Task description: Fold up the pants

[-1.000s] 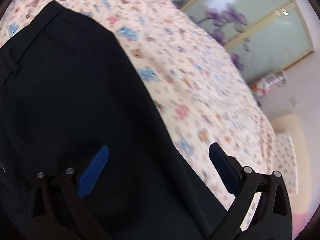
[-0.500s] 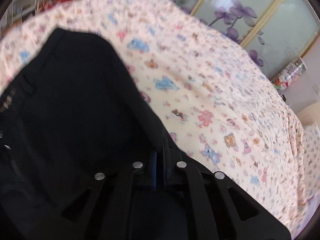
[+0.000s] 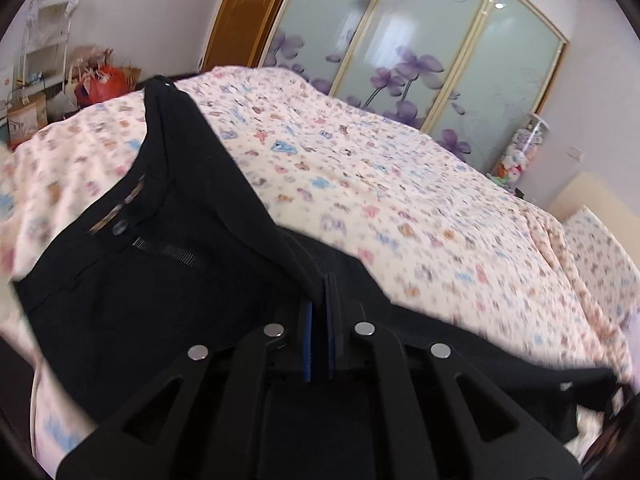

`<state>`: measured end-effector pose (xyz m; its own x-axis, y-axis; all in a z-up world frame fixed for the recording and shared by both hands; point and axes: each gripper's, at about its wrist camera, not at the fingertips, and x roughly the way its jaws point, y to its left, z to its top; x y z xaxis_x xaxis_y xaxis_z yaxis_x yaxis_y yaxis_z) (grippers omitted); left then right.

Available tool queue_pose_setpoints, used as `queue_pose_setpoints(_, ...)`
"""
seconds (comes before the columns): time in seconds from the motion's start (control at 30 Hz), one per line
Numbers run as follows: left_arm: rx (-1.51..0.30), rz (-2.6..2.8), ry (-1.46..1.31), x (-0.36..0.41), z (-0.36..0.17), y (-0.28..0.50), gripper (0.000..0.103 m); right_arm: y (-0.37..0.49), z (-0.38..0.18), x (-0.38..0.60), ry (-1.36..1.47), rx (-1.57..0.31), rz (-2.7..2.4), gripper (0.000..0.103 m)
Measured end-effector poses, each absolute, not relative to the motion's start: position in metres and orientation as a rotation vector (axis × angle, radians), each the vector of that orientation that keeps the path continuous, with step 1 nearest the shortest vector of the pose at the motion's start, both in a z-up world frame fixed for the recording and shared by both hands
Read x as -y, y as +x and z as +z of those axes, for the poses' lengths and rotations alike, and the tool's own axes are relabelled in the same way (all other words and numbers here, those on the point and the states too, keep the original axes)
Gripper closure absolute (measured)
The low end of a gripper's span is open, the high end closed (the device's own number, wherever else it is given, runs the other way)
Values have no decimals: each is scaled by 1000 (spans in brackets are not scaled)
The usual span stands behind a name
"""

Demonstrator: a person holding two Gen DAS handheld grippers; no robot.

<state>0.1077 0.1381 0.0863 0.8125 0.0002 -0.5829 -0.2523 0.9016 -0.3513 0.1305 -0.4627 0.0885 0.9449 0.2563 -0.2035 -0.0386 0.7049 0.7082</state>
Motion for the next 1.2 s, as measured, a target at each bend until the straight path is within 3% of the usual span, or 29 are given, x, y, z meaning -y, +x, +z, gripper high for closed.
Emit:
queue_pose_setpoints(0.13, -666, 120, -484, -145, 41, 56, 94, 97, 58, 458, 675, -451, 54, 98)
queue_pose_setpoints(0.23, -758, 112, -510, -147, -3, 49, 94, 84, -4, 471, 785, -650, -5, 98)
queue_pose_setpoints(0.33, -695, 92, -512, -148, -7, 42, 91, 68, -22, 476, 874, -681, 5, 97)
queue_pose_setpoints(0.4, -686, 72, -503, -146, -5, 42, 77, 61, -17, 478, 907, -677, 9, 95)
queue_pose_setpoints(0.43, -677, 54, -494, -143, -4, 42, 64, 60, -14, 479, 929, -675, 17, 91)
queue_pose_setpoints(0.47, -669, 45, -480, -141, -3, 41, 49, 59, -12, 484, 971, -666, 18, 83)
queue_pose_setpoints(0.5, -656, 42, -454, -136, -1, 39, 41, 57, -10, 487, 999, -658, 14, 75)
queue_pose_setpoints(0.53, -638, 53, -425, -132, 1, 36, 29, 55, -9, 492, 1032, -640, 6, 52)
queue_pose_setpoints(0.57, -620, 59, -400, -128, 2, 33, 21, 53, -6, 497, 1062, -616, -6, 40)
queue_pose_setpoints(0.63, -601, 56, -381, -126, 3, 28, 16, 50, -2, 504, 1084, -572, -38, 41)
queue_pose_setpoints(0.77, -577, 29, -410, -128, 1, 22, 14, 55, -6, 514, 1142, -609, -141, 56)
queue_pose_setpoints(0.9, -569, 18, -419, -131, -2, 20, 13, 68, -11, 508, 1141, -628, -199, 58)
queue_pose_setpoints(0.93, -570, 17, -417, -131, -2, 20, 13, 69, -12, 509, 1145, -619, -205, 63)
queue_pose_setpoints(1.03, -573, 14, -415, -130, -3, 20, 12, 85, -5, 517, 1054, -600, -239, 99)
queue_pose_setpoints(1.2, -573, 9, -417, -131, -6, 19, 12, 76, 46, 496, 711, -435, -210, 99)
